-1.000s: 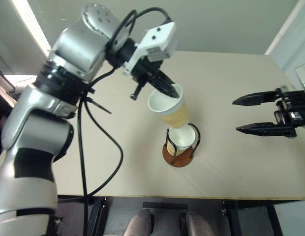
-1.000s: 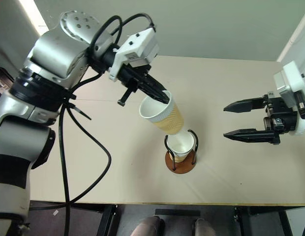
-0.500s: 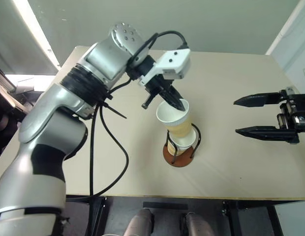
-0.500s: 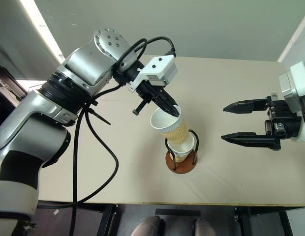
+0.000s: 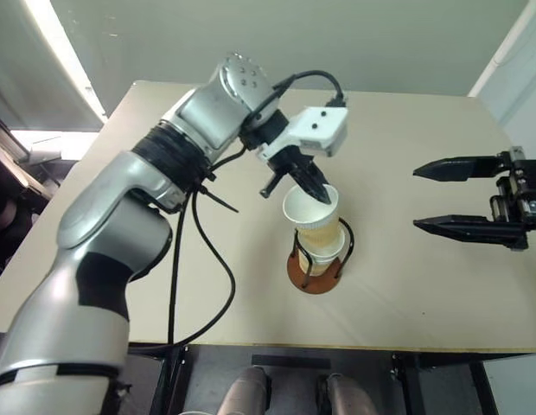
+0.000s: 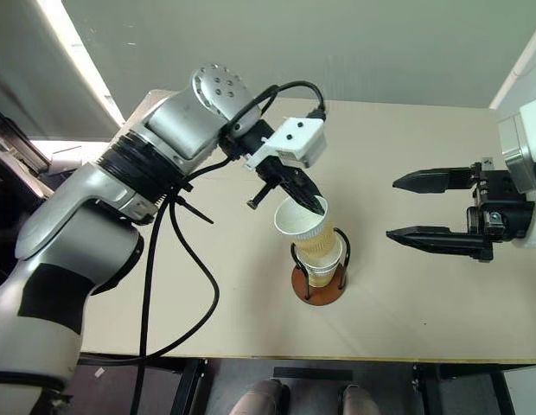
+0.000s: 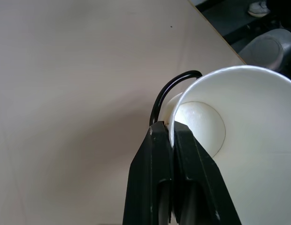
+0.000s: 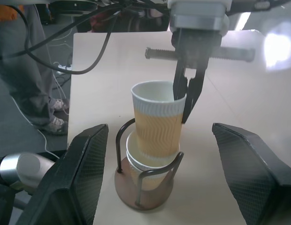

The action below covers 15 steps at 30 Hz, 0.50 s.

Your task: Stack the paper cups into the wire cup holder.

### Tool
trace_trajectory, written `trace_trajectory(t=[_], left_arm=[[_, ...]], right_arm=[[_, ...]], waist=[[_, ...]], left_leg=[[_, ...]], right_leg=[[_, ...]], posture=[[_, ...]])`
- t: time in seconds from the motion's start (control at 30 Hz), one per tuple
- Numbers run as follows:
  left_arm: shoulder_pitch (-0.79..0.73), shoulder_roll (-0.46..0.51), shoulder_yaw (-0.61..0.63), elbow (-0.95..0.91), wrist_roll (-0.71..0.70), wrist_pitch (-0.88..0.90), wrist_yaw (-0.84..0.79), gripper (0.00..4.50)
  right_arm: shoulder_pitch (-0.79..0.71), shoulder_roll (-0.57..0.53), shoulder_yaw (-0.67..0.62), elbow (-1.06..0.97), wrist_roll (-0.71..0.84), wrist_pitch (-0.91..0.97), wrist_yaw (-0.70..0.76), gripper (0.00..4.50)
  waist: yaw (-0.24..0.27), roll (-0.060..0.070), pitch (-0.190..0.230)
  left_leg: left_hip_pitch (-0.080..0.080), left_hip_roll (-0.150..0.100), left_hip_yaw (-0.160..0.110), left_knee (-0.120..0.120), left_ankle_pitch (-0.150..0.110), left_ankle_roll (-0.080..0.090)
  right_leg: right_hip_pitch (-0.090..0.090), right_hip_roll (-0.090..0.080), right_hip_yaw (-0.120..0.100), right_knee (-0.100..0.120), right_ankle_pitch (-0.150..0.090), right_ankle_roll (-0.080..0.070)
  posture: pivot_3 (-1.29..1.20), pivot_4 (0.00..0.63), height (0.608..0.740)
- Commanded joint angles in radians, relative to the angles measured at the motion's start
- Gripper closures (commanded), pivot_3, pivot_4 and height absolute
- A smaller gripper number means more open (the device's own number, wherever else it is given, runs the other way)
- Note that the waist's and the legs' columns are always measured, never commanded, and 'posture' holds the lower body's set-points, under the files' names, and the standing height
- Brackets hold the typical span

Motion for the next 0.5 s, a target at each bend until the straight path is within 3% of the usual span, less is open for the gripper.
trace_trajectory(t=[0.03, 0.27, 0.37, 0.5], left_arm=[[0.003, -0.017, 0.02, -0.014, 0.006, -0.003, -0.031, 4.47], [0.016, -0.033, 0.024, -0.012, 0.034, -0.016, -0.031, 4.47], [0.025, -0.035, 0.032, -0.006, 0.057, -0.024, -0.031, 3.61], [0.028, -0.04, 0.073, 0.007, 0.086, -0.018, -0.031, 2.14]], right_arm=[[-0.006, -0.019, -0.046, -0.016, 0.017, -0.005, -0.011, 0.83], [0.0, -0.022, -0.045, -0.021, 0.016, -0.006, -0.014, 0.83], [-0.003, -0.022, -0.037, -0.02, 0.013, -0.008, -0.016, 0.83], [-0.009, -0.023, -0.023, -0.013, 0.006, -0.013, -0.011, 0.83]], waist=[[0.0, 0.0, 0.0], [0.001, 0.0, 0.0], [0.001, 0.0, 0.0], [0.001, 0.0, 0.0]], left_leg=[[0.0, 0.0, 0.0, 0.0, 0.0, 0.0], [0.0, 0.0, 0.0, 0.0, 0.0, 0.0], [0.0, 0.0, 0.0, 0.001, 0.0, 0.0], [0.0, 0.0, 0.0, 0.001, 0.0, 0.0]], right_leg=[[0.0, 0.0, 0.0, 0.0, 0.0, 0.0], [0.0, 0.0, 0.0, 0.001, 0.0, 0.0], [0.0, 0.0, 0.0, 0.001, 0.0, 0.0], [0.0, 0.0, 0.0, 0.001, 0.0, 0.001]], posture=[[0.0, 0.15, 0.74], [0.0, 0.15, 0.74], [0.0, 0.15, 0.74], [0.0, 0.15, 0.74]])
